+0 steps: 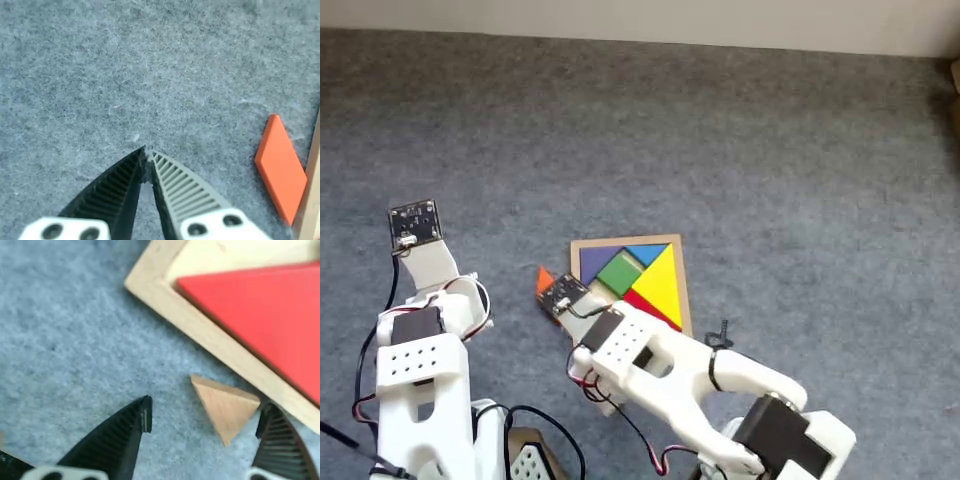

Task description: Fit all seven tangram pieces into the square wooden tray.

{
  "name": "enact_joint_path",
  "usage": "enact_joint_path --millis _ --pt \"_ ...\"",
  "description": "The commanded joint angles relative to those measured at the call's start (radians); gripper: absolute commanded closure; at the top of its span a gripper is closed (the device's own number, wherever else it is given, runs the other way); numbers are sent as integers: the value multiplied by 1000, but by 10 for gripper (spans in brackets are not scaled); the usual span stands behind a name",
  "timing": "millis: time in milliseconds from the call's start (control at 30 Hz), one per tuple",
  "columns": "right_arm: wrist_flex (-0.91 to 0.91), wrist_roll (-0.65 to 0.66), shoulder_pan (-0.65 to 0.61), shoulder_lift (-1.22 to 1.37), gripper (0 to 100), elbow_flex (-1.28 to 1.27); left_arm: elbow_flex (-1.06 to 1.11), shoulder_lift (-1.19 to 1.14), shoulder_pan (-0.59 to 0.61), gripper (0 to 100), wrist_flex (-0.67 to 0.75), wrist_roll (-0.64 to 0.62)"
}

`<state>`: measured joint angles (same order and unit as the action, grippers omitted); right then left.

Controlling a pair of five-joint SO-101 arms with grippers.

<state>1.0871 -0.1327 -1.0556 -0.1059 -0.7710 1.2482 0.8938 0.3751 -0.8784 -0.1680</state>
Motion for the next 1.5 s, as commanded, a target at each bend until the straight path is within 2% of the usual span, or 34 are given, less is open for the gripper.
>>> enact_joint_path --millis 0,167,367,700,867,967,1100,1467 --pt "21 0 -12 -1 671 82 -5 13 13 979 15 8" --pt "-33 0 -7 2 673 84 -5 13 13 979 15 8" --pt "-59 2 -5 2 806 64 -5 15 13 979 15 8" --pt "-53 2 -4 2 811 54 -5 15 13 979 15 8" --pt "-51 2 39 2 816 54 -5 15 27 979 14 8" --pt "-56 6 53 1 887 54 -5 16 38 979 15 8" --pt "-56 120 50 -2 995 56 -5 16 38 979 15 8" --pt "-51 126 58 -8 992 61 -5 15 38 979 15 8"
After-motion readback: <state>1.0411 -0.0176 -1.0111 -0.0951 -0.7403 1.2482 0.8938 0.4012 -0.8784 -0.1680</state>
